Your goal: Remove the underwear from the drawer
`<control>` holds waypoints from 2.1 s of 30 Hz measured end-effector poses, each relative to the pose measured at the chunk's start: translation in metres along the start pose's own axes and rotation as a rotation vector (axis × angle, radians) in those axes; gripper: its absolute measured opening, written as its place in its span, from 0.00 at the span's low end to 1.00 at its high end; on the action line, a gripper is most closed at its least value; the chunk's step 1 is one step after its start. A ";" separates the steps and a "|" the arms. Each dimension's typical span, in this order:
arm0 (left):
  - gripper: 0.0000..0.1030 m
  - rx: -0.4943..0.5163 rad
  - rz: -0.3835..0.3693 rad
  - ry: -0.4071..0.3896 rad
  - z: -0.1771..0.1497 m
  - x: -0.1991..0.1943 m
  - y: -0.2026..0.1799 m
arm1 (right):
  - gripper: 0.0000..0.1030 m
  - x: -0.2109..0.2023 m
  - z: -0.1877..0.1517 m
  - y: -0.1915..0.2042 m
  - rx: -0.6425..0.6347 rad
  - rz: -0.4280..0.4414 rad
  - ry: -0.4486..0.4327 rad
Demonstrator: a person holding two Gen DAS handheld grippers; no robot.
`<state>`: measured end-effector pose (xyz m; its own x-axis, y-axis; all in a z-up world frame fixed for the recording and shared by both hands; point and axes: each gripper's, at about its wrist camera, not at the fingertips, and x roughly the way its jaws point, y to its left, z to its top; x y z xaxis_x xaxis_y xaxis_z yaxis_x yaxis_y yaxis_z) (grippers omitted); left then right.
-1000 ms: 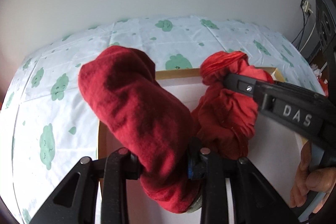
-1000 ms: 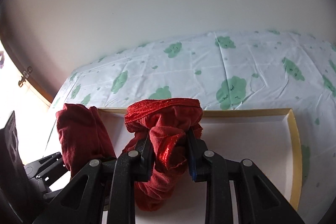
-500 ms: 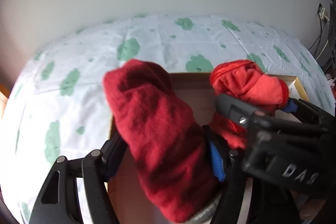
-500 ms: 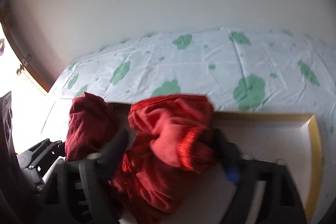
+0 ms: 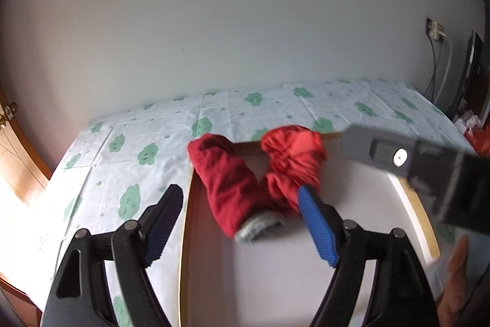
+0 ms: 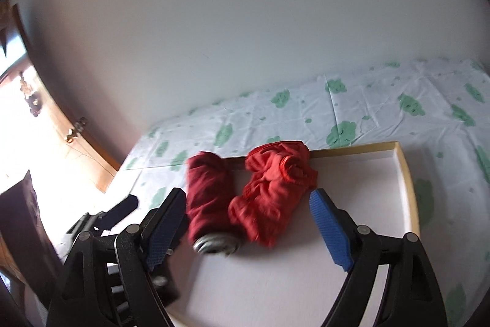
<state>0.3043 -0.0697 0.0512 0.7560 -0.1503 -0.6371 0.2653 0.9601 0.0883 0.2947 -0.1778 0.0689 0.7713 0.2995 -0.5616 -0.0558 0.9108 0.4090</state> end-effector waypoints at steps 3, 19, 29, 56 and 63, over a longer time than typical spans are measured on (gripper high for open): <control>0.76 0.016 0.004 -0.029 -0.015 -0.026 -0.010 | 0.82 -0.036 -0.015 0.010 -0.023 0.002 -0.047; 0.84 0.024 0.042 -0.133 -0.083 -0.121 -0.033 | 0.82 -0.166 -0.099 0.027 -0.110 0.017 -0.168; 0.84 -0.015 0.127 -0.102 -0.138 -0.128 -0.037 | 0.82 -0.206 -0.155 0.015 -0.132 -0.107 -0.264; 0.84 -0.114 0.078 -0.020 -0.211 -0.128 -0.013 | 0.82 -0.173 -0.221 0.032 -0.261 -0.337 -0.159; 0.84 -0.106 0.077 0.002 -0.218 -0.124 -0.016 | 0.82 -0.167 -0.225 0.030 -0.267 -0.363 -0.136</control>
<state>0.0759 -0.0149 -0.0380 0.7705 -0.0745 -0.6331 0.1416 0.9883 0.0561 0.0216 -0.1363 0.0136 0.8463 -0.0762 -0.5272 0.0862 0.9963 -0.0057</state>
